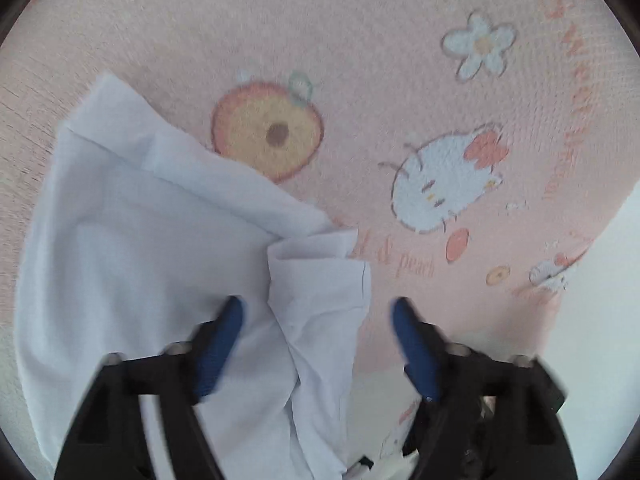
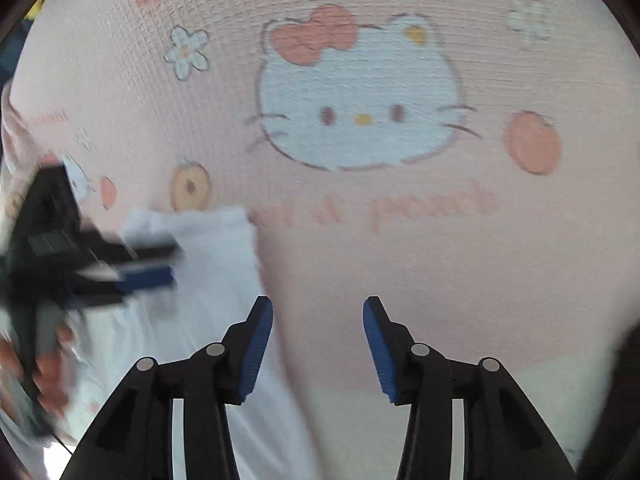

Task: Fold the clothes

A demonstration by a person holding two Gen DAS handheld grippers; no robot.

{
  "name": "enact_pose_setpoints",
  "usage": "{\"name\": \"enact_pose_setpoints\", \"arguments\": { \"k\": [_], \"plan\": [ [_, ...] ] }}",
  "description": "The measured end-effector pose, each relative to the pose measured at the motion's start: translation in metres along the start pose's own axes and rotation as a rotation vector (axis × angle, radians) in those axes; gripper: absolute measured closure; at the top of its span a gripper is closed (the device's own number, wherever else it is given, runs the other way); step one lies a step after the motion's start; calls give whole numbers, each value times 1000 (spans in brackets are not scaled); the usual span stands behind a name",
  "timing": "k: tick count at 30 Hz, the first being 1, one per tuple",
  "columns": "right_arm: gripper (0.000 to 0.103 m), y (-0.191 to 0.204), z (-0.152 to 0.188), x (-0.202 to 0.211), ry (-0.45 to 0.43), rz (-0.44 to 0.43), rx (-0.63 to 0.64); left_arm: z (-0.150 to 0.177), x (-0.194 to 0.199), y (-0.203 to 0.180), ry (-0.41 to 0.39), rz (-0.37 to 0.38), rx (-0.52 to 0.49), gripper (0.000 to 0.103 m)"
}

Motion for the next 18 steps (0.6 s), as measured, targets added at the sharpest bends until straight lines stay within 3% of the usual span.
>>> {"name": "enact_pose_setpoints", "arguments": {
  "k": [2,4,7,15,18],
  "plan": [
    [55,-11,21,9,8,68,59,1,5,-5,-21,-24,-8,22],
    [55,-19,42,14,37,71,66,4,4,-12,-14,-56,-41,22],
    [55,-25,68,16,76,34,27,10,3,-23,-11,-113,-112,22],
    [55,-27,88,35,16,-113,-94,35,-3,-66,18,-206,-312,22],
    [55,-32,89,38,1,-89,-97,47,-8,-86,18,-228,-372,22]
  ]
}}
Point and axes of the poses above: each gripper's, at about its wrist camera, not at the fingertips, and x roughly against the way its jaws point, y to its left, z to its underside, the point moved 5 cm from there along -x, roughly the way its jaws point, and after that the axes turned 10 degrees about -y, right-handed, at the moved point
